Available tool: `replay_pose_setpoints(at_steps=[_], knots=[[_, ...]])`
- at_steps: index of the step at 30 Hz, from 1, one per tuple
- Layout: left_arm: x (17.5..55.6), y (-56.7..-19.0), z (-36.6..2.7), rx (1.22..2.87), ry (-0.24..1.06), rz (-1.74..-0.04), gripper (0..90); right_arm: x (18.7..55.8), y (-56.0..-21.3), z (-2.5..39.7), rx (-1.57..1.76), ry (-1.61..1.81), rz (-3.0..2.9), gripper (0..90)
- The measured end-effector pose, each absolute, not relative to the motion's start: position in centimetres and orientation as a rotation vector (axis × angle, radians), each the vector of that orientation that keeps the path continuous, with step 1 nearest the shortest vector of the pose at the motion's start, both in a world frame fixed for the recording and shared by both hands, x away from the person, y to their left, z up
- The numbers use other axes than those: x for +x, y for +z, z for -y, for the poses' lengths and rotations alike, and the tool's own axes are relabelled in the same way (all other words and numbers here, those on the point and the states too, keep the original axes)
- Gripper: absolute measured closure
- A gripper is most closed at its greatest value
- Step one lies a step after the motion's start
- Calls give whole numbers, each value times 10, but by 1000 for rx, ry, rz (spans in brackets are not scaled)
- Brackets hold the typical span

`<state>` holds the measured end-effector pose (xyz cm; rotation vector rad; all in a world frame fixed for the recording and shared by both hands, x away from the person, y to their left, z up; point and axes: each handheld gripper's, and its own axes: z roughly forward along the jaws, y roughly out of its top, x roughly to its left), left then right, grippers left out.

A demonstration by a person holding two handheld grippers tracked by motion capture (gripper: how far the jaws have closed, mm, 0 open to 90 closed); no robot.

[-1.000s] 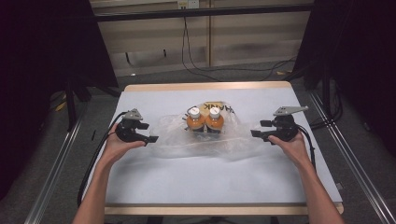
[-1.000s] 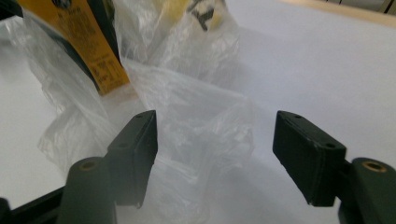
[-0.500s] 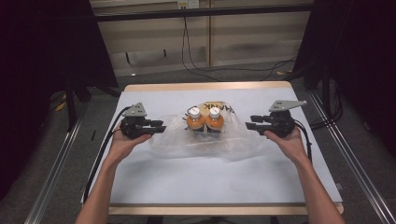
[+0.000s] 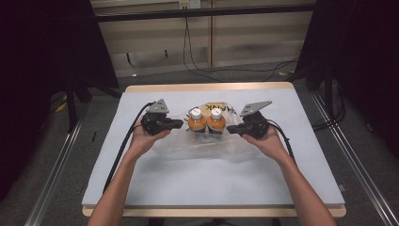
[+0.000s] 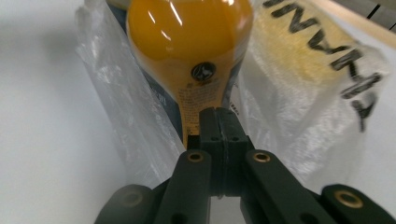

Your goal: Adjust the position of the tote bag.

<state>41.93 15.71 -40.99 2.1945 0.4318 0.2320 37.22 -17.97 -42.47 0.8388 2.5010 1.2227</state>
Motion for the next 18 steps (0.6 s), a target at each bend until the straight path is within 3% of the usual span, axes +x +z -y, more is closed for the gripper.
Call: replay_pose_setpoints(at_steps=[7, 18], knots=[[433, -416, -136, 2244, 193, -434, 858, 385, -441, 170, 900, 1129, -2530, 900], [430, -440, -120, 2487, 204, -340, 897, 397, -460, 164, 918, 1014, -2604, 900]])
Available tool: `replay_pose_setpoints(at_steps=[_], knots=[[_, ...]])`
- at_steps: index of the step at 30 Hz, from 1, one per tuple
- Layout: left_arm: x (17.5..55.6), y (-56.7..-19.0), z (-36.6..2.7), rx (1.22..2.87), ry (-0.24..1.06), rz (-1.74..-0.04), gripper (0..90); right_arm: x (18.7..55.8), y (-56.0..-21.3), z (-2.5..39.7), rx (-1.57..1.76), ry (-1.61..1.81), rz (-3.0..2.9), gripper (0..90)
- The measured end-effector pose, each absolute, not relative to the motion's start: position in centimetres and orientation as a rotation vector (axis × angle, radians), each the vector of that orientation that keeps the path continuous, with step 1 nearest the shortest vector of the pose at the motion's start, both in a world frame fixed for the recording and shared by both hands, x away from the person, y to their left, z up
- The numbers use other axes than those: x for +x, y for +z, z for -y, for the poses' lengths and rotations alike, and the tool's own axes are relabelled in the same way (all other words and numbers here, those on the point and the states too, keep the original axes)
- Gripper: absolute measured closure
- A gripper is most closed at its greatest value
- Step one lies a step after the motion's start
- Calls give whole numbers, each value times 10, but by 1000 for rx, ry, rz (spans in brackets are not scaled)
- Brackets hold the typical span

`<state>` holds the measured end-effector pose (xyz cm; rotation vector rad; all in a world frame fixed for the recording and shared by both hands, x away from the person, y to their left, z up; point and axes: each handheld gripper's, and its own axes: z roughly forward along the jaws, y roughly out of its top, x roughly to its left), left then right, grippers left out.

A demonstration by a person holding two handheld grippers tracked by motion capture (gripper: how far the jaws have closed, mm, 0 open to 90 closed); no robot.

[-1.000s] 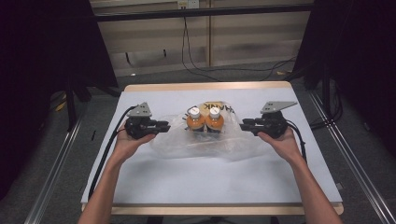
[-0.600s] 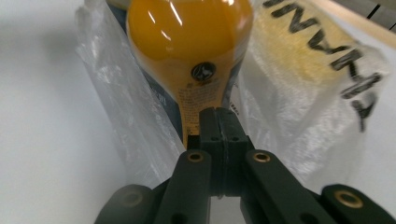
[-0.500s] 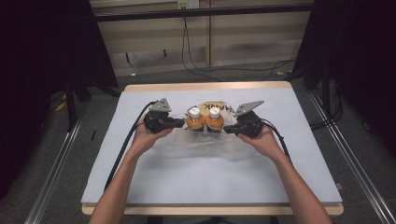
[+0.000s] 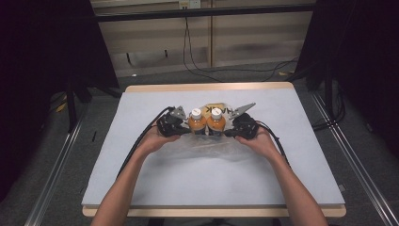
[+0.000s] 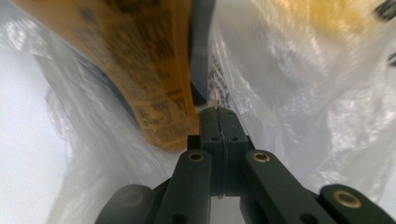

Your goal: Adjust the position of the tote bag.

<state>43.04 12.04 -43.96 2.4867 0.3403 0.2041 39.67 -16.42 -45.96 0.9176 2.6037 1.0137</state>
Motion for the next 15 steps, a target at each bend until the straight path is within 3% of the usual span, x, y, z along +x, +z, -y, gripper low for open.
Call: replay_pose_setpoints(at_steps=[15], knots=[[429, -459, -120, 2676, 280, -294, 900, 402, -468, 171, 832, 740, -2646, 900]])
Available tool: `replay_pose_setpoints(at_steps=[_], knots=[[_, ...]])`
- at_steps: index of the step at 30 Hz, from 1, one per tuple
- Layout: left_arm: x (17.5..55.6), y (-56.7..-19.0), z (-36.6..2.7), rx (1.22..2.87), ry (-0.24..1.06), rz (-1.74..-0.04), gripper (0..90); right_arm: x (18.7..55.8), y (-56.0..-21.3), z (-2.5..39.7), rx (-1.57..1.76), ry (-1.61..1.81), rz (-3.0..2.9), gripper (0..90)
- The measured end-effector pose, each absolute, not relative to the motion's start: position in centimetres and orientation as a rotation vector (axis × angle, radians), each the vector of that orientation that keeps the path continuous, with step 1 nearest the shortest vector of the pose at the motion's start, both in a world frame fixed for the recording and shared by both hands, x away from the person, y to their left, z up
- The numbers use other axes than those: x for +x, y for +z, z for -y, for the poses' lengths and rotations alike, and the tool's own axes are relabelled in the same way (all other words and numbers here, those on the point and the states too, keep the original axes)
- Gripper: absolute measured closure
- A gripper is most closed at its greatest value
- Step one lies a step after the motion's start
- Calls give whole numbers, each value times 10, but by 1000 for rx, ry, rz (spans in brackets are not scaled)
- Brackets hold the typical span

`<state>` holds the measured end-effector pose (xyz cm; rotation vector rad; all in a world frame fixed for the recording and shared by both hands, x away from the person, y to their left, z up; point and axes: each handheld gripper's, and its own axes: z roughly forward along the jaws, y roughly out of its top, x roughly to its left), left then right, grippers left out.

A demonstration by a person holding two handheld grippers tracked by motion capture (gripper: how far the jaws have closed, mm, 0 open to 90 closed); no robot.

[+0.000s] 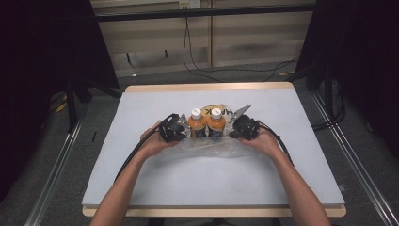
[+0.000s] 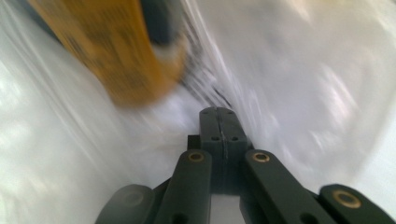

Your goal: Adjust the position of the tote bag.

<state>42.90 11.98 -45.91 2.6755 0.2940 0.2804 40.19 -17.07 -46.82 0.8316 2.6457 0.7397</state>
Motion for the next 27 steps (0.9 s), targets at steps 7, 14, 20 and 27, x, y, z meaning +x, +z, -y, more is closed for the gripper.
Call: replay_pose_setpoints(at_steps=[7, 14, 20, 27], knots=[[437, -458, -133, 2746, 401, -353, 900, 402, -464, 186, 811, 616, -2654, 900], [444, -458, -156, 2742, 347, -411, 900, 407, -460, 176, 701, 438, -2689, 900], [448, -458, -167, 2767, 399, -429, 900, 414, -458, 180, 712, 397, -2691, 900], [452, -458, -173, 2764, 402, -435, 900, 419, -459, 206, 778, 398, -2701, 900]])
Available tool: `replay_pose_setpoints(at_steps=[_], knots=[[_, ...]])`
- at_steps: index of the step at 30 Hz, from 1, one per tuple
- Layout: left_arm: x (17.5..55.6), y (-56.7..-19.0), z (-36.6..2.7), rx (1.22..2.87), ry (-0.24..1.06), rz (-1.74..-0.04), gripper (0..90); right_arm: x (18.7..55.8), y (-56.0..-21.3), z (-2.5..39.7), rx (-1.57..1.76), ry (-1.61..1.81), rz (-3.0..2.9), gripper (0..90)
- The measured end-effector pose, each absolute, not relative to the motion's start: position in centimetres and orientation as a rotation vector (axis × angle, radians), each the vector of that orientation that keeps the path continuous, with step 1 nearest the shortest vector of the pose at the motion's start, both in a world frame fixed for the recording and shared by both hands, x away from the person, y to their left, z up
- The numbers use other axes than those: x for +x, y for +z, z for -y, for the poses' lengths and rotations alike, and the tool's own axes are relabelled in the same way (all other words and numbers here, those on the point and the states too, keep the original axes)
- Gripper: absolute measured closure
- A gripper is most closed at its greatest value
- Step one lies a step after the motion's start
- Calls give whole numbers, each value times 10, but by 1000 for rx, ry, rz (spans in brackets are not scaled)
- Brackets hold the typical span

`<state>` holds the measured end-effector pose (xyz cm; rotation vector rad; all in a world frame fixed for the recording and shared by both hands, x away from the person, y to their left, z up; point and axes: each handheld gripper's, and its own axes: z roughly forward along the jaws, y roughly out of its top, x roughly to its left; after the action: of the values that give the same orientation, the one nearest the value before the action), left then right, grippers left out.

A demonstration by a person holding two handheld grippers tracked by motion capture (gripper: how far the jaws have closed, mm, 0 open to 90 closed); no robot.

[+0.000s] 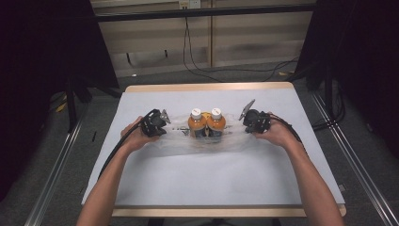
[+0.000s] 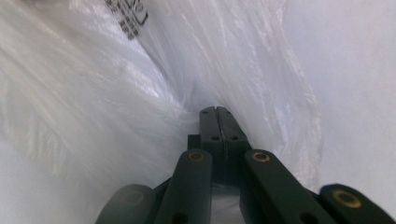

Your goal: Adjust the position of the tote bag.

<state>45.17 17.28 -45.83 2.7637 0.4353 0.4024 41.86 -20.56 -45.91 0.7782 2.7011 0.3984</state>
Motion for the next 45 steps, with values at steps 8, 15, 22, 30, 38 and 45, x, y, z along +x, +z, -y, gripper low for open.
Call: replay_pose_setpoints(at_steps=[8, 15, 22, 30, 38, 45], knots=[[454, -458, -176, 2748, 365, -437, 900, 409, -457, 232, 801, 378, -2724, 900], [455, -457, -182, 2733, 308, -442, 900, 396, -458, 242, 802, 437, -2721, 900], [452, -457, -182, 2735, 307, -435, 900, 388, -459, 247, 806, 460, -2708, 900], [447, -458, -181, 2713, 295, -429, 900, 378, -462, 255, 840, 513, -2661, 900], [446, -466, -199, 2515, 191, -579, 900, 377, -462, 249, 865, 513, -2625, 900], [439, -466, -202, 2478, 183, -537, 900, 374, -456, 251, 919, 690, -2577, 900]])
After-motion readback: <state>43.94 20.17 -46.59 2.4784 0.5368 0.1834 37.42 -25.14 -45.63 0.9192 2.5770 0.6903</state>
